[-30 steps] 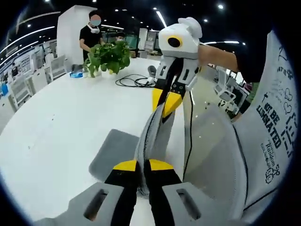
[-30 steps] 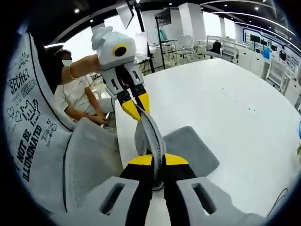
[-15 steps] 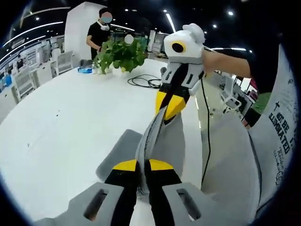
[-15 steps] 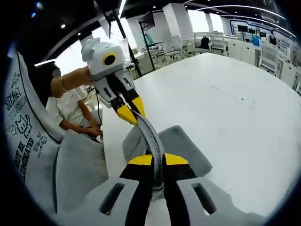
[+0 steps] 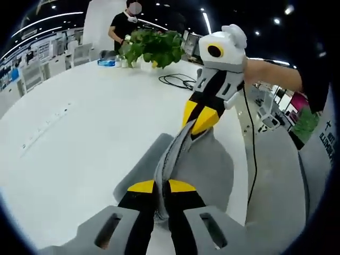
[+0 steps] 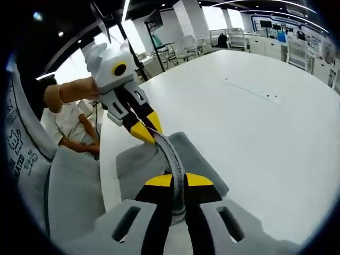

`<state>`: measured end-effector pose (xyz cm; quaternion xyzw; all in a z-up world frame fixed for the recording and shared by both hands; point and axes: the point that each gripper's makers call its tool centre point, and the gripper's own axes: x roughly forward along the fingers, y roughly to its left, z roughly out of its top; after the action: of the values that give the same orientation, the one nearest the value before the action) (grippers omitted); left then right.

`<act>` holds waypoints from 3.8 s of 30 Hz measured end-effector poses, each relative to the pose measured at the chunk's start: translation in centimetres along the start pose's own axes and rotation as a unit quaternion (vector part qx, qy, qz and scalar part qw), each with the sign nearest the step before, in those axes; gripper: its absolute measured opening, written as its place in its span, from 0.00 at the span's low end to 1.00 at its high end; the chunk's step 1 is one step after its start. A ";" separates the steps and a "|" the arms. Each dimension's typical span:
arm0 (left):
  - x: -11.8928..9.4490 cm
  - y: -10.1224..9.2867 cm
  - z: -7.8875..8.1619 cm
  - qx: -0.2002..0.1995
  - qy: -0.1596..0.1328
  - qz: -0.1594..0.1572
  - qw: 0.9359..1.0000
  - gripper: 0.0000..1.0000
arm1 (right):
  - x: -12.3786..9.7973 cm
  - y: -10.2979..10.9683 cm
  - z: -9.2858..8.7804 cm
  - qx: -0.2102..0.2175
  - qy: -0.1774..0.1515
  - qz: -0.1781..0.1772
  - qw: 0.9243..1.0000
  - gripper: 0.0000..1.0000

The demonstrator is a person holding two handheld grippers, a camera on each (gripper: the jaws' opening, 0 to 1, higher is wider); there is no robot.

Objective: Fold the towel on the table until its edges align and the towel forms a compact rectangular stack.

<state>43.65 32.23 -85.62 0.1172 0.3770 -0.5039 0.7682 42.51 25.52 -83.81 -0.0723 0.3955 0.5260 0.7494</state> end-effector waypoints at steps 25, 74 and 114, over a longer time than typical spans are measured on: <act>-0.6 5.3 -1.2 -0.028 -0.038 0.129 0.991 0.21 | -0.8 -4.2 -0.4 0.022 -0.027 -0.080 0.996 0.09; -5.1 -5.8 -8.4 -0.010 -0.077 0.105 0.991 0.68 | -4.0 4.8 -8.5 -0.012 -0.052 -0.096 0.994 0.49; -0.2 -1.6 -5.4 -0.041 -0.048 0.115 0.991 0.51 | 0.2 -0.5 -6.4 -0.047 -0.019 -0.116 0.992 0.44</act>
<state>39.72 34.64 -88.88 0.1037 0.3443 -0.4010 0.8425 39.68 22.13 -88.43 -0.1429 0.3445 0.4546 0.8088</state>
